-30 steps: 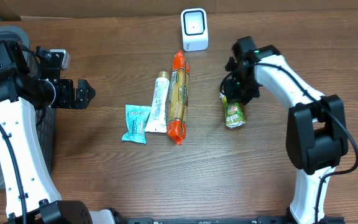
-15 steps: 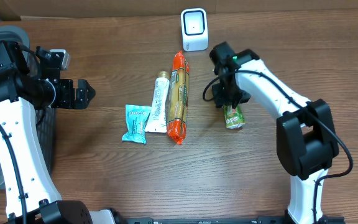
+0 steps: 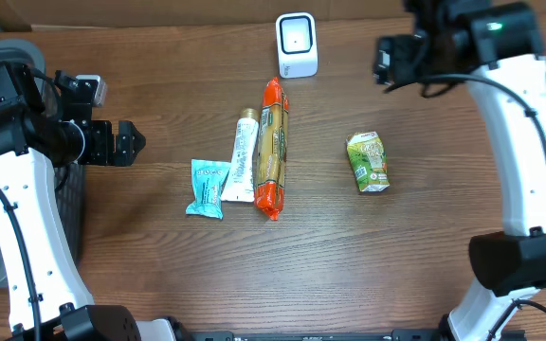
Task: Scan the item barcode
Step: 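Grasp the Pokka carton top with the right gripper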
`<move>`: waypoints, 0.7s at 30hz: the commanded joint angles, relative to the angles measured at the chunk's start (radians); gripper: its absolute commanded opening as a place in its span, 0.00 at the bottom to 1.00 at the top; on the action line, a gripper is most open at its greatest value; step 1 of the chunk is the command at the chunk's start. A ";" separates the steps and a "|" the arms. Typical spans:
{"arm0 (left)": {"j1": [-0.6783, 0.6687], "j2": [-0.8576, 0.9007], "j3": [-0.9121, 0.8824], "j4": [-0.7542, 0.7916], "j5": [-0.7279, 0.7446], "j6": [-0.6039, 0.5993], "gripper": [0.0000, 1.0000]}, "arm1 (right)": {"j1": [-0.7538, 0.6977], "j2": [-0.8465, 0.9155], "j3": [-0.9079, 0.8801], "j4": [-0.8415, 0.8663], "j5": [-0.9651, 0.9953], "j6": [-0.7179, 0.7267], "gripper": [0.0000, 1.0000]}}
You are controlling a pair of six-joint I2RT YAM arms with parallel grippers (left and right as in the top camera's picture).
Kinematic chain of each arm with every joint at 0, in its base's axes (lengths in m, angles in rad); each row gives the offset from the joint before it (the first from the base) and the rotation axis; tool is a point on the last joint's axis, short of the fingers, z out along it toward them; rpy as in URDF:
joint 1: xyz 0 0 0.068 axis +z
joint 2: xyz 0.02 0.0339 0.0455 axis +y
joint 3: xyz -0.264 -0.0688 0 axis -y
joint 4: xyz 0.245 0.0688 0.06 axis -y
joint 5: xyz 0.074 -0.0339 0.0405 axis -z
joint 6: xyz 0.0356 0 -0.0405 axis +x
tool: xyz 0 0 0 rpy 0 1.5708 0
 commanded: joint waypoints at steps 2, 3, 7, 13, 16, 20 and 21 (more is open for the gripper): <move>-0.001 0.006 0.000 0.001 0.011 0.022 1.00 | -0.076 0.066 -0.150 -0.010 -0.168 -0.106 0.92; -0.001 0.006 0.000 0.001 0.011 0.022 1.00 | -0.086 0.069 -0.193 -0.001 -0.183 -0.116 0.92; -0.001 0.006 0.000 0.001 0.011 0.022 1.00 | -0.112 0.070 -0.372 0.079 -0.259 -0.128 0.91; -0.001 0.006 0.000 0.001 0.011 0.022 1.00 | -0.117 0.070 -0.597 0.213 -0.310 -0.128 0.92; -0.001 0.006 0.000 0.001 0.011 0.023 0.99 | -0.117 0.070 -0.695 0.294 -0.338 -0.128 0.92; -0.001 0.006 0.000 0.001 0.011 0.022 1.00 | -0.117 0.070 -0.809 0.419 -0.383 -0.128 0.90; -0.001 0.006 0.000 0.001 0.011 0.023 1.00 | -0.117 0.070 -0.825 0.439 -0.389 -0.128 0.89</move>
